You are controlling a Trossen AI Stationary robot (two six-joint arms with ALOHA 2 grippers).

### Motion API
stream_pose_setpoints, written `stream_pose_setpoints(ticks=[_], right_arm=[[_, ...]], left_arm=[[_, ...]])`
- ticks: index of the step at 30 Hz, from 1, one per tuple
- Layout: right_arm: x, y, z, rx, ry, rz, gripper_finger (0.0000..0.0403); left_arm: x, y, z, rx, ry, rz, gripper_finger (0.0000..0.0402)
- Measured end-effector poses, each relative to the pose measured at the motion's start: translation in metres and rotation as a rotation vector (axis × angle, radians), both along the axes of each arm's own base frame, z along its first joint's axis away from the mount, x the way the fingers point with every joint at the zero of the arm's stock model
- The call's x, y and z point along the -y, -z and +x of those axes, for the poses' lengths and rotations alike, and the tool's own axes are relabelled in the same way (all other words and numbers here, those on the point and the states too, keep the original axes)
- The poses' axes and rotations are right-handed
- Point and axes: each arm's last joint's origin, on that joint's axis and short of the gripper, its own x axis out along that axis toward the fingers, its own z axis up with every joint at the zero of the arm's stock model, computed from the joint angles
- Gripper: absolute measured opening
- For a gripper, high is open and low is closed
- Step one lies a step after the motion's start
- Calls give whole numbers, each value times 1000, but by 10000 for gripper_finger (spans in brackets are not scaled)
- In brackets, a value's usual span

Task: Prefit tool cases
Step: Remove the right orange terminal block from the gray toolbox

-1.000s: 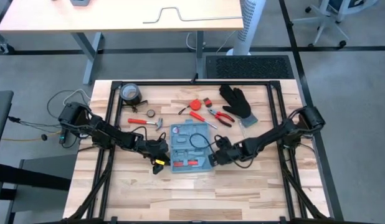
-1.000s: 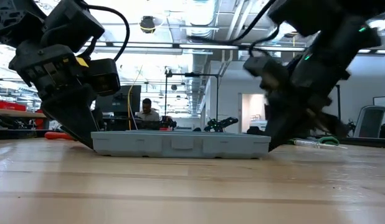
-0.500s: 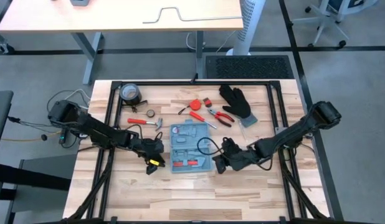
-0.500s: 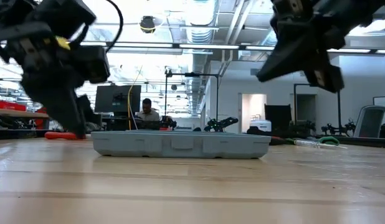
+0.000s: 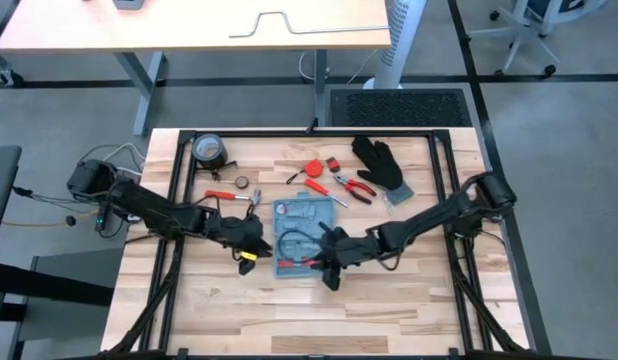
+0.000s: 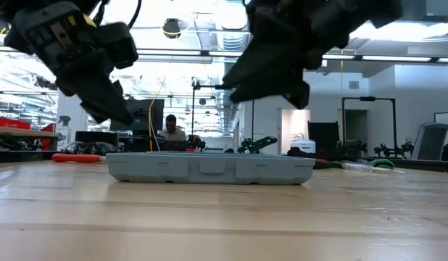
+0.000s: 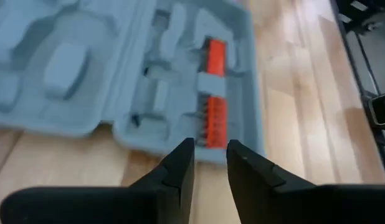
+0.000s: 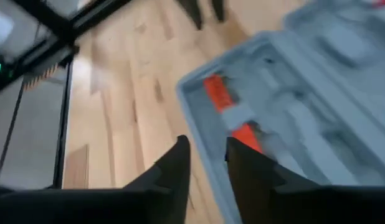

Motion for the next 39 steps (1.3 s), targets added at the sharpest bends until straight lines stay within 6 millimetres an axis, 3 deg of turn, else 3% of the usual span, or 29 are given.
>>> stream_pose_setpoints(ticks=[7, 13, 22, 33, 39], right_arm=[[9, 15, 26, -153, -97, -114, 180], [4, 22, 38, -189, -233, -249, 196], [6, 24, 46, -197, -331, -368, 194], [27, 24, 51, -194, -332, -402, 194], [19, 28, 52, -174, -363, -413, 194]], left_arm=[[13, -10, 25, -94, 64, 159, 86], [19, -2, 41, -125, 79, 227, 86], [18, 8, 41, -168, 85, 259, 86], [18, 8, 41, -173, 72, 276, 86], [18, 8, 41, -173, 72, 277, 86]])
